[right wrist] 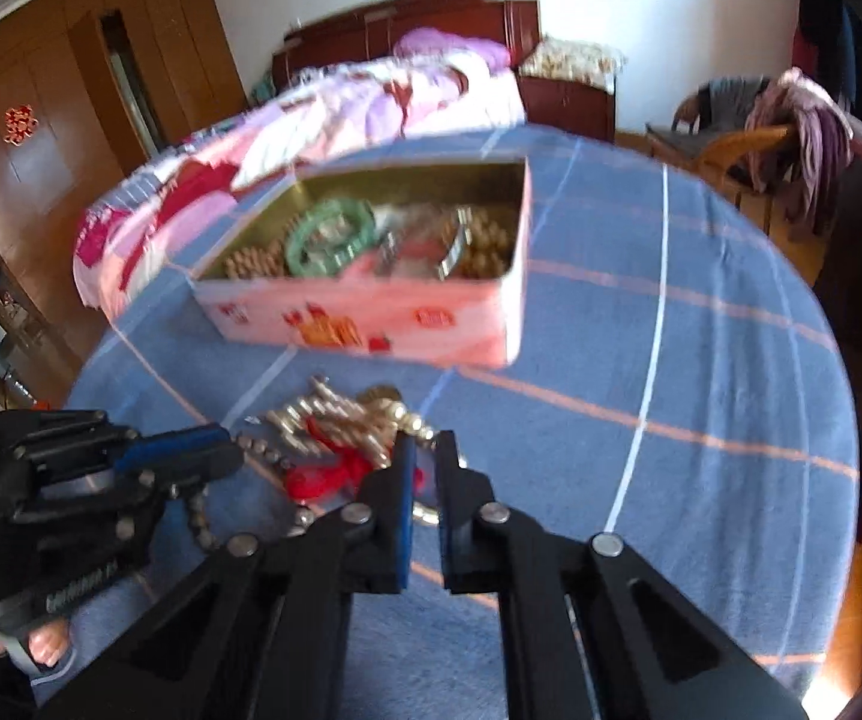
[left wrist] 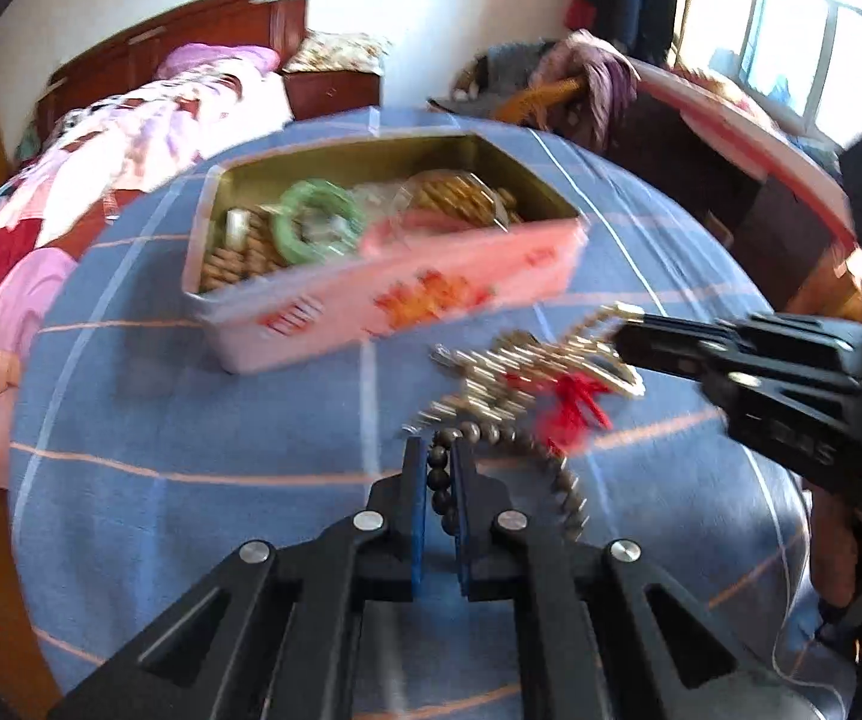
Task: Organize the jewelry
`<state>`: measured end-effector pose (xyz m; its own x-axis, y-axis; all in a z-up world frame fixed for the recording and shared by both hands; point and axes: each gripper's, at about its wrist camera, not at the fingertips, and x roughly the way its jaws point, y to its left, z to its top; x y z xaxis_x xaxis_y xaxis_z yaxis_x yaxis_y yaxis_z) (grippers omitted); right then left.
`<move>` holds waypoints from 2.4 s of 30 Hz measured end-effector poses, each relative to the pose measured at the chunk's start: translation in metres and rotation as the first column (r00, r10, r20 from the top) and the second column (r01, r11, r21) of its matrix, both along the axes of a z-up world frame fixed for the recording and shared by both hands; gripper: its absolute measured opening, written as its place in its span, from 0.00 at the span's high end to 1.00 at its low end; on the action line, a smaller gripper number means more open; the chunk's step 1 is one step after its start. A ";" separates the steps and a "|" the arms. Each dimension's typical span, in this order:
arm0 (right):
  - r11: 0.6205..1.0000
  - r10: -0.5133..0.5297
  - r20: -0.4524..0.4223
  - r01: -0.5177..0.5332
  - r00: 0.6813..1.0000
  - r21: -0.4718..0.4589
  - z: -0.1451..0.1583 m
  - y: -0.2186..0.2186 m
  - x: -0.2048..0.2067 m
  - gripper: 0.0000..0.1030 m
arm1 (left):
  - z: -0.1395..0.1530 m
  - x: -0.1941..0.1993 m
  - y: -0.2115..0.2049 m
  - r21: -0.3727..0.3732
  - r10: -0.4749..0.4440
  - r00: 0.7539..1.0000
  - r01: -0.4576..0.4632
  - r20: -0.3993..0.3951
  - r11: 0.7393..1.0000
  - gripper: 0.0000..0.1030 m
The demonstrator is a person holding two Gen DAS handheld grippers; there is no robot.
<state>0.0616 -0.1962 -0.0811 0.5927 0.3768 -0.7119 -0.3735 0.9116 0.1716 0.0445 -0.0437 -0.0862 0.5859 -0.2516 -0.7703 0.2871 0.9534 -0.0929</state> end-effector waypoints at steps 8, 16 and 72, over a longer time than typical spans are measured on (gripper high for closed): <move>0.999 -0.041 0.163 0.042 0.986 -0.005 0.036 0.002 -0.015 0.92 | 0.017 0.007 0.036 -0.050 0.089 0.995 -0.087 0.042 0.995 0.94; 0.999 -0.046 0.197 0.048 0.979 -0.005 0.050 0.003 -0.011 0.97 | 0.022 0.009 0.050 -0.078 0.122 0.991 -0.118 0.053 0.990 0.94; 0.975 -0.186 -0.074 0.174 0.980 -0.138 -0.011 -0.022 0.013 0.57 | 0.007 0.019 0.041 -0.031 0.134 0.989 -0.132 0.069 0.991 0.94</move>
<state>0.0749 -0.2185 -0.0921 0.5765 0.1703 -0.7991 -0.1903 0.9791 0.0713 0.0635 -0.0022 -0.0792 0.6680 -0.1873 -0.7202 0.1647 0.9810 -0.1024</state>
